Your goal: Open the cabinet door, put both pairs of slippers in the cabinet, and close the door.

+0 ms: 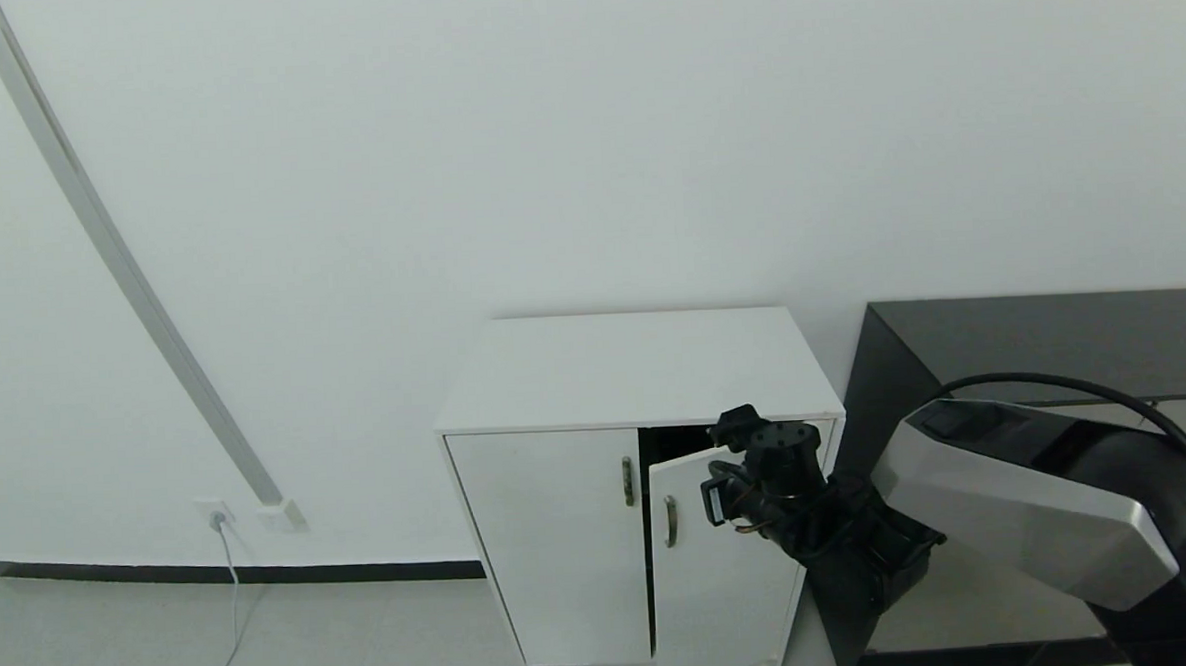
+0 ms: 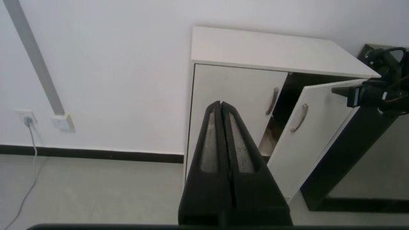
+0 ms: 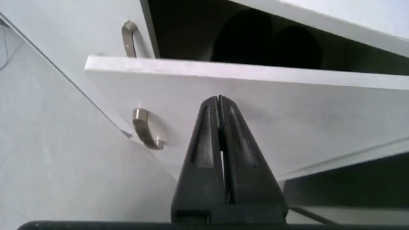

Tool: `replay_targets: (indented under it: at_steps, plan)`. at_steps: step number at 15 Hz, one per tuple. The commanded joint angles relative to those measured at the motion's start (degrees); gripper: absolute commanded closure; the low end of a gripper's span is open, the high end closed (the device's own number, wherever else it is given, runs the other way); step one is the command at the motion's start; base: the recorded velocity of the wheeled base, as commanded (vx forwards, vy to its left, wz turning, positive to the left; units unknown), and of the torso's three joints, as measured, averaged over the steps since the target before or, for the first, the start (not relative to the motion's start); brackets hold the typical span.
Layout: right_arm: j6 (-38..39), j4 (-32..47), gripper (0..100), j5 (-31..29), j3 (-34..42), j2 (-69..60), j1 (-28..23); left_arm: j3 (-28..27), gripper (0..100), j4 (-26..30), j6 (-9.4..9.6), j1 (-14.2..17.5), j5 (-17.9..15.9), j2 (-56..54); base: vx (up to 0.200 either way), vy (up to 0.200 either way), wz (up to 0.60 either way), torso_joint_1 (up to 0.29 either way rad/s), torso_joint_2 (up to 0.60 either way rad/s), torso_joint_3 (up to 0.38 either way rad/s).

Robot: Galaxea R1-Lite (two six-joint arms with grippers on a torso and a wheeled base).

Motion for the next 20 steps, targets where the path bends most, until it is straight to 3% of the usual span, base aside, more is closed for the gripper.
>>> replay_targets:
  at_steps: [1, 20]
  plan:
    - [0.0, 0.0, 100, 0.0, -2.0, 1.7, 0.0, 0.0, 100, 0.0, -0.01, 0.0, 0.1, 0.1, 0.0, 0.0, 0.0, 0.0, 0.0, 0.0]
    - [-0.1, 0.4, 100, -0.1, -18.6, 10.3, -2.2, 0.0, 100, 0.0, -0.01, 0.0, 0.1, 0.1, 0.0, 0.0, 0.0, 0.0, 0.0, 0.0]
